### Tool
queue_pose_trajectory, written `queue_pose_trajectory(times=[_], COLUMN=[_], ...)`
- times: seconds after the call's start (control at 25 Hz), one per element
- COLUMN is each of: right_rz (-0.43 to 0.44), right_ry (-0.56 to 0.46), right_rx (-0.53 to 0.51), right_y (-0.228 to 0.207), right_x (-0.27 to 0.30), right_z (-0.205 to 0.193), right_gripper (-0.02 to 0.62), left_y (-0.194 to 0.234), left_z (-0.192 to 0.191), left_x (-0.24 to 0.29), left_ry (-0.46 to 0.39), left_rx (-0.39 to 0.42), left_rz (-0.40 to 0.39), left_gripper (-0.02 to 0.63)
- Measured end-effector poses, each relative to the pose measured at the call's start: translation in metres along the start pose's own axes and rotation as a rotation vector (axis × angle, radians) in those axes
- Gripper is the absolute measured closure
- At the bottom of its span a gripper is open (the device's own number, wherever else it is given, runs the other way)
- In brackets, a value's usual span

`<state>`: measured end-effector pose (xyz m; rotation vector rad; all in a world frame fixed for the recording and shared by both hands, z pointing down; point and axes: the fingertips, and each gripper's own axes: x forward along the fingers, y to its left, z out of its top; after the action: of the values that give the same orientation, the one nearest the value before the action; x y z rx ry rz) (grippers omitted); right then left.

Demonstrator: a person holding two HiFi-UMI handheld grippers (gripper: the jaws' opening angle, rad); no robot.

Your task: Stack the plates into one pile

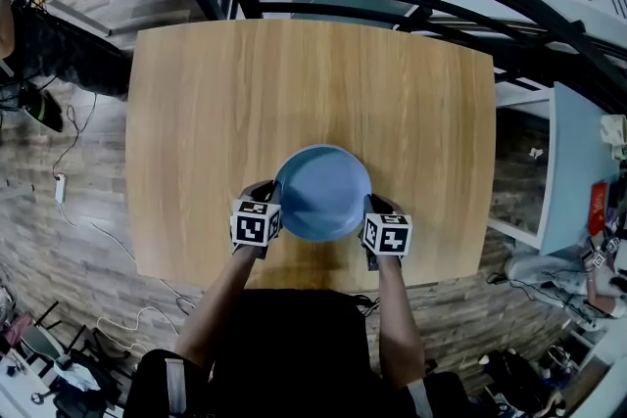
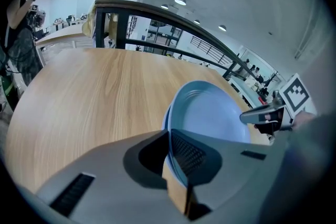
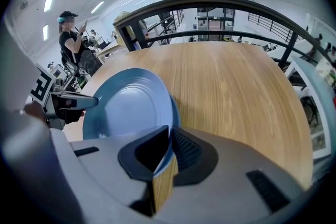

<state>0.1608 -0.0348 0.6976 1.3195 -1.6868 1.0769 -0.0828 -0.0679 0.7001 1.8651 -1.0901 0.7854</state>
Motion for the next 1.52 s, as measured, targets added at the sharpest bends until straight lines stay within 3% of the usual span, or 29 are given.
queue_pose_trajectory(times=[0.68, 1.0, 1.52], right_rz=[-0.053, -0.057, -0.068], right_ry=[0.04, 0.054, 0.058], right_rx=[-0.077, -0.096, -0.113], right_y=[-0.001, -0.001, 0.001], right_x=[0.018, 0.021, 0.024], right_z=[-0.007, -0.01, -0.012], right_gripper=[0.552, 0.552, 0.552], left_y=[0.0, -0.008, -0.01], left_z=[-0.004, -0.004, -0.01], left_x=[0.007, 0.007, 0.006], left_ry=[0.019, 0.02, 0.032], left_rx=[0.058, 0.069, 0.09], left_rz=[0.009, 0.002, 0.009], left_gripper=[0.57, 0.484, 0.457])
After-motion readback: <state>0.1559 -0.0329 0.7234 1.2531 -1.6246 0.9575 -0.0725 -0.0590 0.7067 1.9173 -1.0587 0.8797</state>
